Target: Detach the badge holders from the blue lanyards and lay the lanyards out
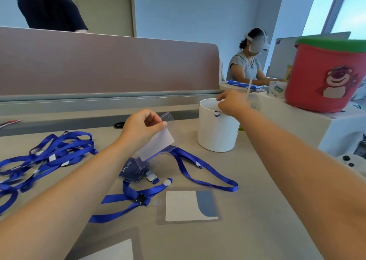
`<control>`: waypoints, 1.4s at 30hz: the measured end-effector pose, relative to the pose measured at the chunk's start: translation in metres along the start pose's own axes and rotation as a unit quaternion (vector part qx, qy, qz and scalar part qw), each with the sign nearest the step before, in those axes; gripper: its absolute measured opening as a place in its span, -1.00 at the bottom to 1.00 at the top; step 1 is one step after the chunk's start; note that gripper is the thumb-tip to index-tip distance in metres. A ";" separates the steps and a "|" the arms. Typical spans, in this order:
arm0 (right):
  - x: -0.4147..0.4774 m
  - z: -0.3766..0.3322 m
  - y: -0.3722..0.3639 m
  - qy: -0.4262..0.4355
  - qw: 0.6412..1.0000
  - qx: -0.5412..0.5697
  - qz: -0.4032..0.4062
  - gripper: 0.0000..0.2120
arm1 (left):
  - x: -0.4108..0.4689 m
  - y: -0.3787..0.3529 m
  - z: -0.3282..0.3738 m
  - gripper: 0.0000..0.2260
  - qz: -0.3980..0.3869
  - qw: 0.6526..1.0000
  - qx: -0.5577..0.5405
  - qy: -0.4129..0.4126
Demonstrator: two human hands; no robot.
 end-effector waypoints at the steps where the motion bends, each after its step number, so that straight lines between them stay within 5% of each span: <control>1: -0.003 0.000 0.004 -0.006 0.999 0.022 0.026 -0.71 | -0.001 -0.001 0.001 -0.91 -0.004 1.000 0.001 -0.002; 11: -0.048 -0.071 0.007 0.115 0.964 0.170 0.170 -0.82 | -0.021 0.043 -0.010 -0.90 0.022 0.999 0.030 0.008; 21: -0.080 -0.246 -0.105 0.303 0.924 0.232 -0.018 -0.81 | -0.063 0.180 -0.091 -0.85 0.189 0.974 0.103 0.076; 31: -0.070 -0.340 -0.188 0.319 0.908 0.249 -0.104 -0.81 | -0.092 0.280 -0.163 -0.88 0.303 0.912 0.212 0.177; 38: -0.087 -0.414 -0.202 0.401 0.866 0.236 -0.185 -0.84 | -0.102 0.302 -0.191 -0.86 0.290 0.892 0.261 0.230; 42: -0.086 -0.433 -0.211 0.389 0.871 0.228 -0.195 -0.82 | -0.105 0.300 -0.194 -0.89 0.259 0.892 0.298 0.218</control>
Point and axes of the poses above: each hand's wrist, its own x-axis towards the middle knuckle, its own y-axis out of the back of the hand, z = x × y, the point moved 6 cm from there along x, towards the middle knuckle, and after that the axes turned 12 degrees about y, right-handed, at the moved point
